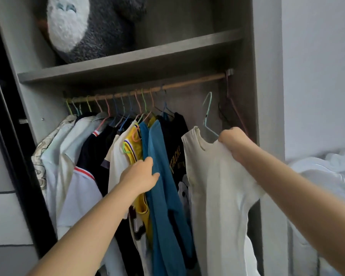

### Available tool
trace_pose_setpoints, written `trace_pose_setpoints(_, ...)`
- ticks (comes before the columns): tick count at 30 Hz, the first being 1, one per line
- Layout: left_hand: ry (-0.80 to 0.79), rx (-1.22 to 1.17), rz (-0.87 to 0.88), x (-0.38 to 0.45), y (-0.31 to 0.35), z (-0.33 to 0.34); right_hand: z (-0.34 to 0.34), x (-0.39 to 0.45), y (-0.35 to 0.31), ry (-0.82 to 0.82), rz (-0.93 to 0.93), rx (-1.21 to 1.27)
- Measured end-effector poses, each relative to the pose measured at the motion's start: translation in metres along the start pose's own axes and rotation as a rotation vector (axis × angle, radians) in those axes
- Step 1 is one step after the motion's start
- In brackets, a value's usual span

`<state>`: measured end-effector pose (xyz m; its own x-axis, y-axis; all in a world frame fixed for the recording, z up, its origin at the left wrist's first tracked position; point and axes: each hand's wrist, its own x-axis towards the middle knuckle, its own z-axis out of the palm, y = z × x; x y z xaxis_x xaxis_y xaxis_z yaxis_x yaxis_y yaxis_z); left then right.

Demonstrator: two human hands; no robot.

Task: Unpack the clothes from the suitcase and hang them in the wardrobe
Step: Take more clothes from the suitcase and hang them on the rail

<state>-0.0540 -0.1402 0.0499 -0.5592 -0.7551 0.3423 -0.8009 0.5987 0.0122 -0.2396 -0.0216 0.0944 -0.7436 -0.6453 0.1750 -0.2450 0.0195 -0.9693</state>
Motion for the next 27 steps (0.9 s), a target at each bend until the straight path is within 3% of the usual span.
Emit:
trace_pose_setpoints(5, 0.156, 0.026, -0.004, 0.07, -0.007, -0.008, 0.041, 0.071, -0.034, 0.019, -0.086, 0.039)
trace_pose_setpoints(12, 0.31, 0.023, 0.0, 0.157, -0.016, -0.013, 0.092, 0.161, -0.065, 0.063, -0.23, -0.17)
trace_pose_setpoints(19, 0.177, 0.071, 0.045, 0.196, -0.028, -0.006, 0.116, 0.204, -0.073, 0.049, -0.245, -0.346)
trace_pose_setpoints(27, 0.151, 0.061, 0.142, 0.201, -0.034, -0.005, 0.135, 0.203, -0.068, -0.036, -0.249, -0.615)
